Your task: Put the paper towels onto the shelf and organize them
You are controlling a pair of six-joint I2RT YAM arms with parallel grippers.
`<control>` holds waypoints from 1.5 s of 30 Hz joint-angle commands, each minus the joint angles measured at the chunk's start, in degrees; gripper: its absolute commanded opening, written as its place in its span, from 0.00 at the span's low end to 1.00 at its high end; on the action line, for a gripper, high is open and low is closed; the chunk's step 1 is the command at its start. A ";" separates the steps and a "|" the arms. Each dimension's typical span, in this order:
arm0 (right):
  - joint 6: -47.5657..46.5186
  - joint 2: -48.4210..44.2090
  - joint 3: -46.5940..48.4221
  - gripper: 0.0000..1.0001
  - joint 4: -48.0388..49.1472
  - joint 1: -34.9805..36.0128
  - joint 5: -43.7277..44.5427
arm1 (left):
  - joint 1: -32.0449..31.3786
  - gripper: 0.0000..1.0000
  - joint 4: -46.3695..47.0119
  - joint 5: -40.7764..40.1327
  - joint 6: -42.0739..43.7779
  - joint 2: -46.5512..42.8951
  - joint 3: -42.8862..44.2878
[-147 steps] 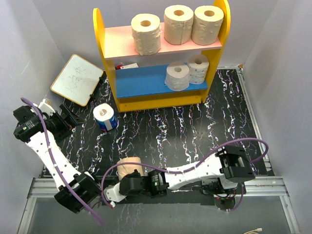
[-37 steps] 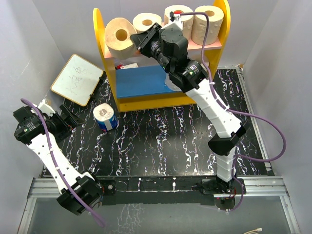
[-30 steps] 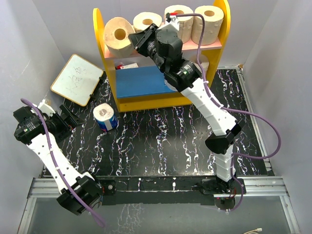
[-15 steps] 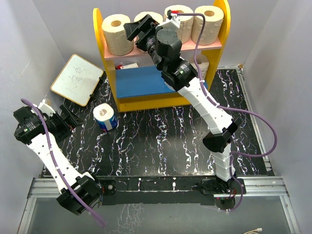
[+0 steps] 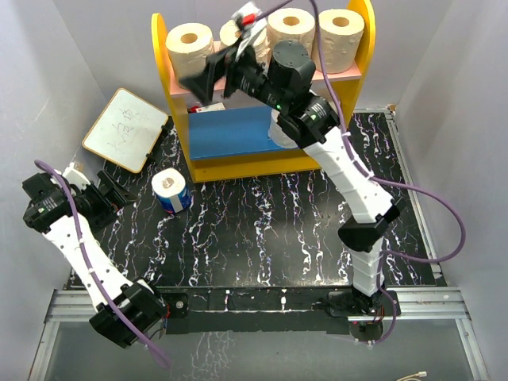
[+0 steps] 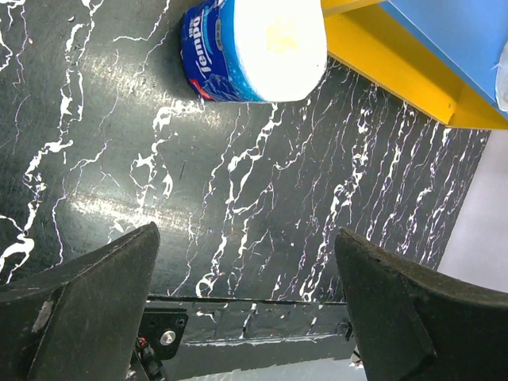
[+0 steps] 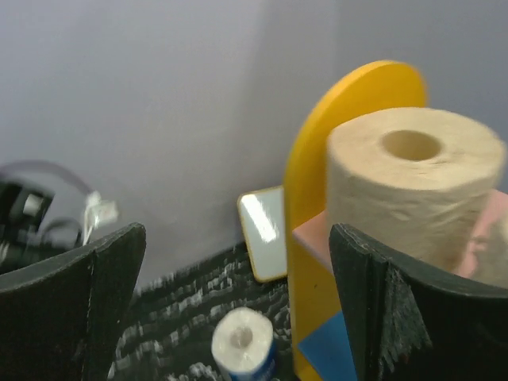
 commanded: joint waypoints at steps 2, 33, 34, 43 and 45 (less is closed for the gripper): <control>-32.52 -9.81 -14.35 0.98 -13.45 0.56 -34.67 | 0.34 0.89 -1.50 1.98 0.36 0.75 3.23; -34.10 -61.68 -100.38 0.98 -9.57 -40.06 -8.22 | -46.44 0.97 7.41 -35.16 13.53 15.60 9.04; -33.33 -61.82 -99.71 0.99 -9.84 -41.42 -8.71 | -47.99 0.97 8.82 -38.03 14.04 15.37 7.89; -29.75 -61.26 -99.64 0.98 -11.74 -54.07 -20.25 | -55.34 0.92 20.24 -53.31 18.83 15.14 0.35; -30.14 -60.82 -99.96 0.98 -11.10 -54.42 -20.04 | -55.88 0.90 23.03 -53.99 19.28 14.70 -1.74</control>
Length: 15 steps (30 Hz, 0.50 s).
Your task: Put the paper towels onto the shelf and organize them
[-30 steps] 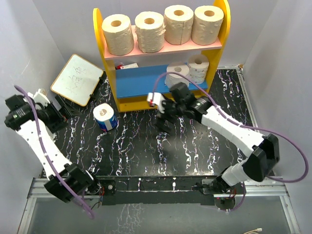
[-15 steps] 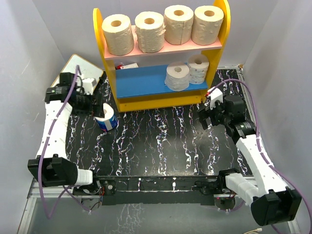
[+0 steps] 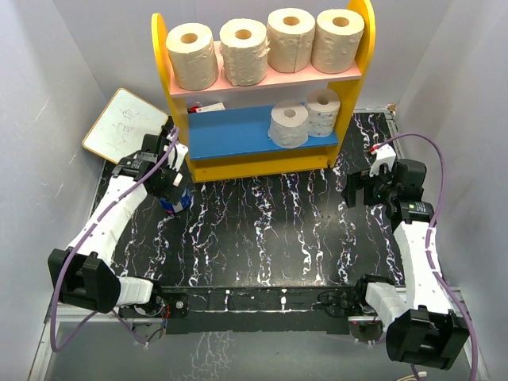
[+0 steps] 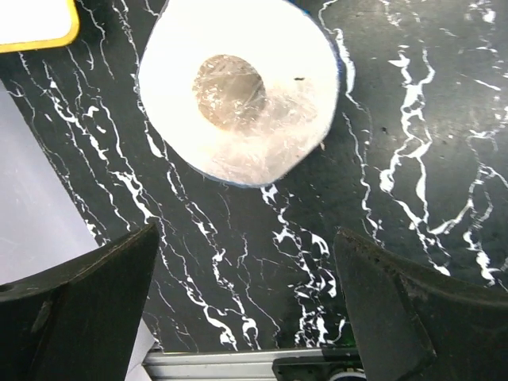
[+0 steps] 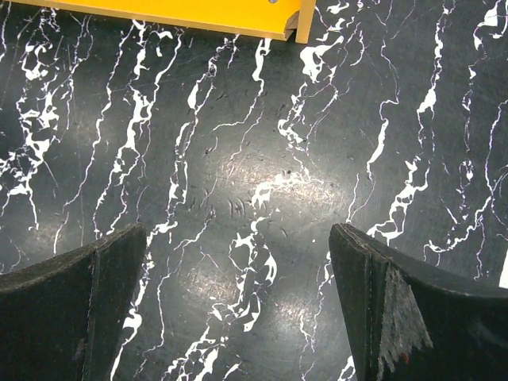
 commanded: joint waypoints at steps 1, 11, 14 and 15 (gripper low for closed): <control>0.61 0.30 0.19 0.98 2.13 -1.36 -3.96 | -1.32 0.90 7.69 -6.10 2.26 -2.54 -3.77; 0.47 2.69 0.11 0.98 3.17 -1.33 -2.85 | -5.36 0.89 9.49 3.17 2.34 -0.32 -5.22; 0.47 2.14 -0.02 0.98 3.29 -1.34 -2.70 | -6.55 0.85 10.29 2.29 2.49 2.63 -5.03; 0.47 2.08 -0.03 0.98 3.43 -1.33 -2.65 | -7.05 0.83 10.64 1.76 2.65 3.95 -5.13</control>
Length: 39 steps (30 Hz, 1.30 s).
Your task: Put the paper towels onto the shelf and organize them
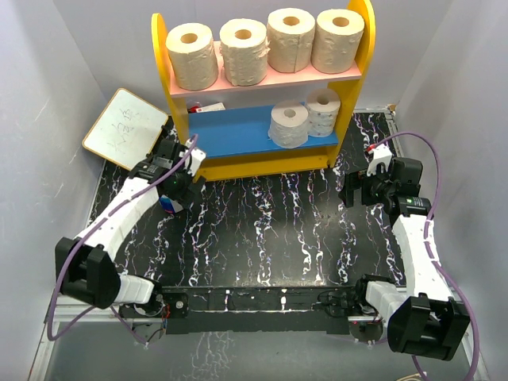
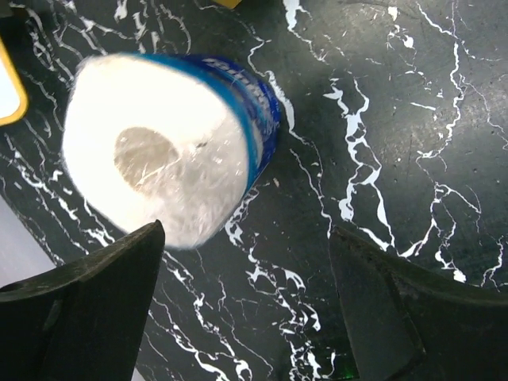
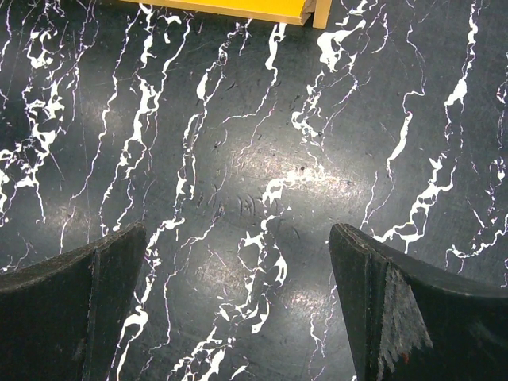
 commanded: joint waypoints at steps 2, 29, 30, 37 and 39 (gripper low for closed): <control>0.10 -1.82 0.02 0.98 3.03 -0.29 -0.02 | -2.41 0.79 1.86 -0.94 0.79 4.85 0.56; -0.35 -0.38 -0.16 0.98 3.27 -0.26 -0.23 | -3.52 0.82 9.40 -10.71 5.27 3.41 -1.83; -0.41 -0.42 -0.16 0.98 3.25 -0.28 -0.21 | -3.51 0.81 10.10 -10.82 5.54 3.47 -2.68; -0.43 -0.72 -0.25 0.98 3.41 -0.29 0.03 | -3.51 0.65 12.90 -11.52 5.94 5.83 -4.73; -0.43 -0.77 -0.18 0.98 3.46 -0.26 0.06 | -3.52 0.59 12.90 -11.33 5.89 6.50 -4.09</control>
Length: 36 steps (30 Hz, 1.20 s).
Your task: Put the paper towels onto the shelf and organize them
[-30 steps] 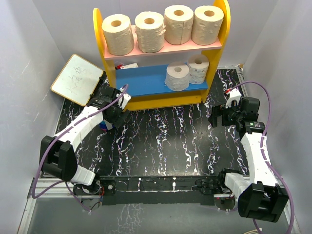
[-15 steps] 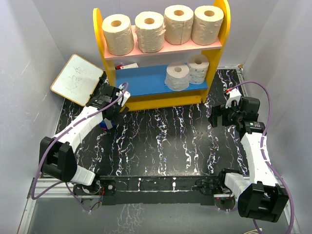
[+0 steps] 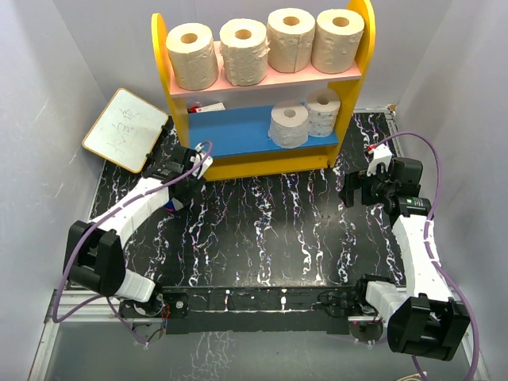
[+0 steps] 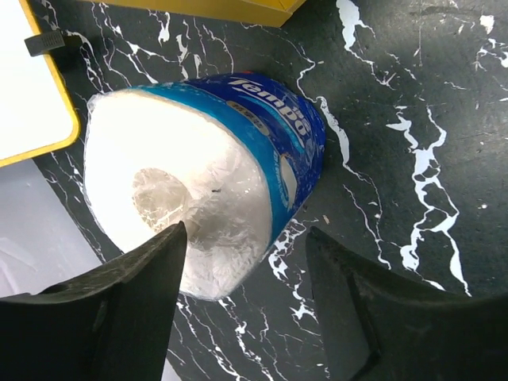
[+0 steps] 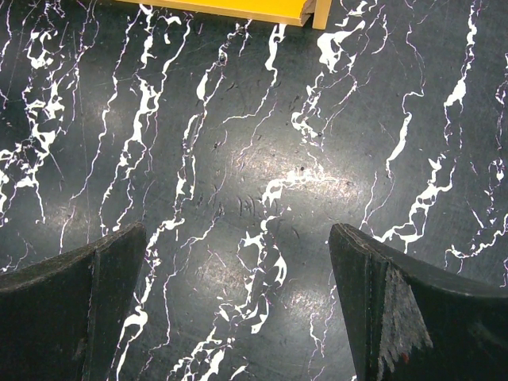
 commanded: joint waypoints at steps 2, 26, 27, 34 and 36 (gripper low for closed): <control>-0.37 -0.67 -0.22 0.98 3.44 -0.26 0.05 | -0.21 0.55 1.27 -0.61 0.36 1.40 1.40; -0.76 -0.32 -0.31 0.98 3.22 -0.29 -0.48 | -5.18 0.00 -4.91 -1.25 5.10 -5.31 7.21; -0.72 -0.21 -0.25 0.98 3.19 -0.32 -0.48 | -5.29 0.00 -7.69 -0.25 5.66 -6.14 10.15; -0.67 0.12 -0.22 0.98 3.17 -0.31 -0.22 | -8.79 0.00 -23.22 5.25 9.62 -8.00 27.08; -0.63 0.67 -0.14 0.98 3.14 -0.31 -0.09 | -10.89 0.00 -25.07 3.51 10.80 -7.17 30.27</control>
